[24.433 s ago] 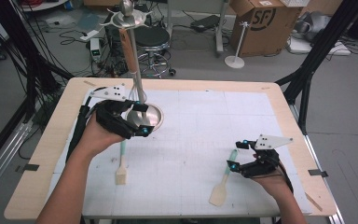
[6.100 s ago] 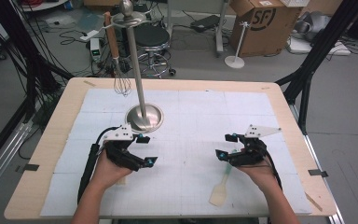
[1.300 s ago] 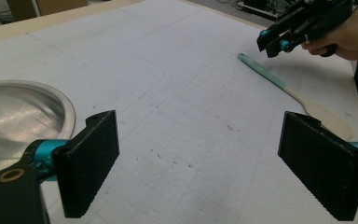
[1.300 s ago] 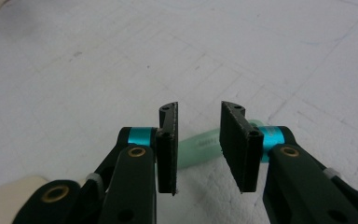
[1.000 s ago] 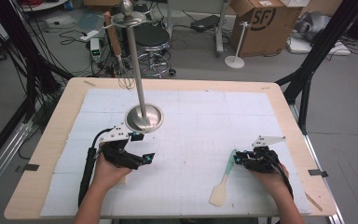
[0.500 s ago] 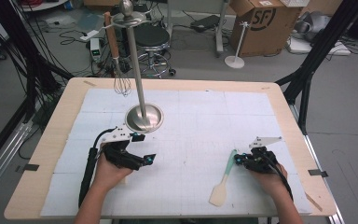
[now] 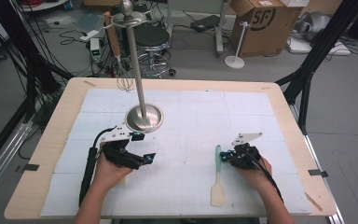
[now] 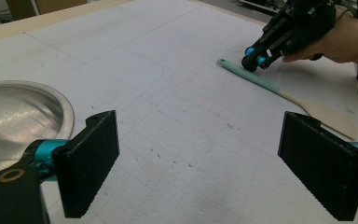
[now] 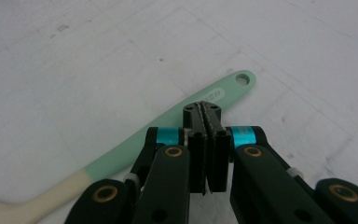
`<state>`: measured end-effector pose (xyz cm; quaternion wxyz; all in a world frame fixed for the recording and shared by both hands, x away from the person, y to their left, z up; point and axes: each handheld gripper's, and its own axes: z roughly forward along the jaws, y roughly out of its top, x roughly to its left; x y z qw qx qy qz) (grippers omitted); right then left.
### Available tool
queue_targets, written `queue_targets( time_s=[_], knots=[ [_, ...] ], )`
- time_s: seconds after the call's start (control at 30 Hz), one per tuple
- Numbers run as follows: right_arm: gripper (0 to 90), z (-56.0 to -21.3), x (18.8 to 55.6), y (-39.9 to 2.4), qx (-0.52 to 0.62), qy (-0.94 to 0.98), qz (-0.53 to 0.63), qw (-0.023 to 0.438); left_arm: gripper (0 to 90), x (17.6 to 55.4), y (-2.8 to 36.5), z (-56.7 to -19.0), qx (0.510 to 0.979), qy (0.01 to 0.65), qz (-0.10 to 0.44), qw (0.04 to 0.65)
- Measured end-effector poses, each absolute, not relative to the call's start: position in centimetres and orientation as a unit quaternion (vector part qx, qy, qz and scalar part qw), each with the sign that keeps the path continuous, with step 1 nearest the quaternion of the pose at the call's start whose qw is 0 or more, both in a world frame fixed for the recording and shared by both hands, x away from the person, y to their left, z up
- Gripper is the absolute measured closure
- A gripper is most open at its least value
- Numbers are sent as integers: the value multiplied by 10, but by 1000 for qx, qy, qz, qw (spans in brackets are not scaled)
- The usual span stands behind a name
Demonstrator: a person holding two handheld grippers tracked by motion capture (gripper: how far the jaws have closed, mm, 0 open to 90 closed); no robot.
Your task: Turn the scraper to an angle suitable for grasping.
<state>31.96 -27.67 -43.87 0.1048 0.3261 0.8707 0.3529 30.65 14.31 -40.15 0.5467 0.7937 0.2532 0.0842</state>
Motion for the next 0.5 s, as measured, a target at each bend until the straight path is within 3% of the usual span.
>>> queue_targets(
  time_s=[0.5],
  knots=[
    [893, -437, 318, -237, 273, 891, 352, 87, 130, 306, 142, -401, 794, 252, 83, 547]
  ],
)
